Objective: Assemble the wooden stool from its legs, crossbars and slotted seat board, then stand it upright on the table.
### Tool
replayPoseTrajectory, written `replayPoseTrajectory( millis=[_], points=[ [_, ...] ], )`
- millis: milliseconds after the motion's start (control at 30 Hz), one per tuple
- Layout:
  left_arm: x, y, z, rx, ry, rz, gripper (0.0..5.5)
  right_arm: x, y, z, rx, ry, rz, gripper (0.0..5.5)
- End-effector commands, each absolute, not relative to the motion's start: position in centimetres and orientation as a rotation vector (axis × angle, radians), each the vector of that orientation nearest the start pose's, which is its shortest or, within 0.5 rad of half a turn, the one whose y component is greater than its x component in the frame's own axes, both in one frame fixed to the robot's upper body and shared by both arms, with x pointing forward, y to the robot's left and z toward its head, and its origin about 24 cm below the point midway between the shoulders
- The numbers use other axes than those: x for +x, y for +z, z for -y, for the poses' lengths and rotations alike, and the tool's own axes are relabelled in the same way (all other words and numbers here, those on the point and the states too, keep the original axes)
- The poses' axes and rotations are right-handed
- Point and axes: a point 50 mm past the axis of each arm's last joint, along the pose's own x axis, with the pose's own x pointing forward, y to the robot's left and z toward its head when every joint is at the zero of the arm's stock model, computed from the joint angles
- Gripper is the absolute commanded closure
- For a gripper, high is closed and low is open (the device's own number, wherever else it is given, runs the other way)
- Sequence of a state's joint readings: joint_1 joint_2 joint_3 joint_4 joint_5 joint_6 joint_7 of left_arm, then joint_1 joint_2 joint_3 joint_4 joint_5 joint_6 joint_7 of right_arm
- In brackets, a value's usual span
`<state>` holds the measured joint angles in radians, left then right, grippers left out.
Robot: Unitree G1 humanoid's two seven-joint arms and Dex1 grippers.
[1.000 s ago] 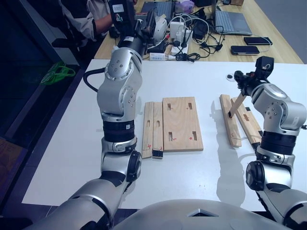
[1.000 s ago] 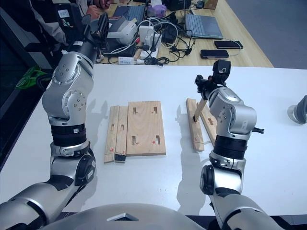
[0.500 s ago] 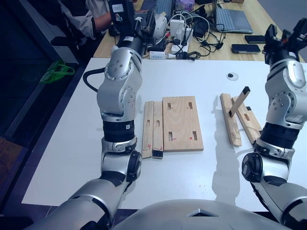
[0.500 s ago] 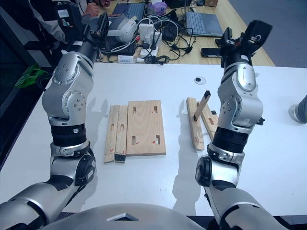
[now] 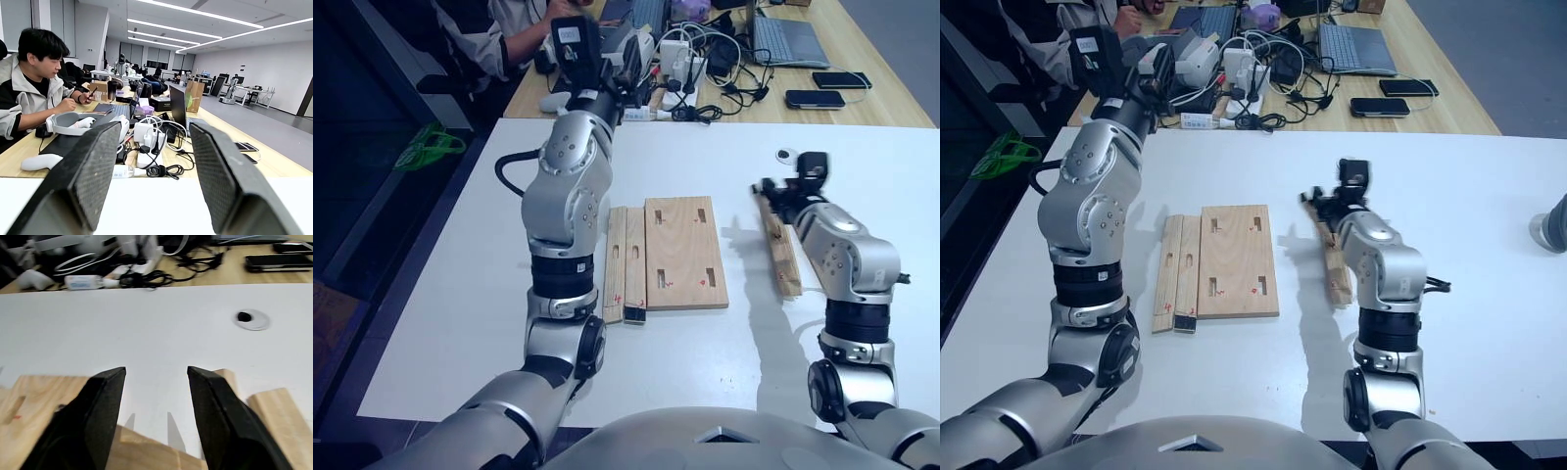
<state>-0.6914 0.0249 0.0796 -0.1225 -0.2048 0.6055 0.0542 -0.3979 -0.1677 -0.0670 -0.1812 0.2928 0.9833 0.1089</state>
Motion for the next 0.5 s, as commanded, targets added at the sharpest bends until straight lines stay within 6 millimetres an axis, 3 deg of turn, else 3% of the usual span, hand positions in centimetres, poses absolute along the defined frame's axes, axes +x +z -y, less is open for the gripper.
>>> replayPoseTrajectory(
  millis=[33, 167, 267, 400, 500],
  points=[
    [33.4, 21.1, -10.8, -0.136, -0.173, 0.158, 2.93, 30.1, 11.6, 14.6, 0.055, 0.28, -0.375, 3.15],
    [32.9, 20.0, -10.5, -0.119, -0.195, 0.097, 2.93, 30.5, 13.7, 16.7, 0.007, 0.132, -0.332, 3.15],
    [31.3, 17.8, -11.0, -0.094, -0.2, -0.002, 2.93, 28.9, 14.2, 17.1, 0.059, 0.093, -0.432, 3.15],
    [28.5, 15.5, -12.5, -0.091, -0.143, -0.098, 2.93, 25.6, 13.0, 16.7, 0.107, 0.007, -0.594, 3.15],
    [27.7, 15.2, -12.9, -0.092, -0.132, -0.125, 2.93, 24.5, 11.4, 17.0, 0.156, -0.058, -0.654, 3.15]
  ],
)
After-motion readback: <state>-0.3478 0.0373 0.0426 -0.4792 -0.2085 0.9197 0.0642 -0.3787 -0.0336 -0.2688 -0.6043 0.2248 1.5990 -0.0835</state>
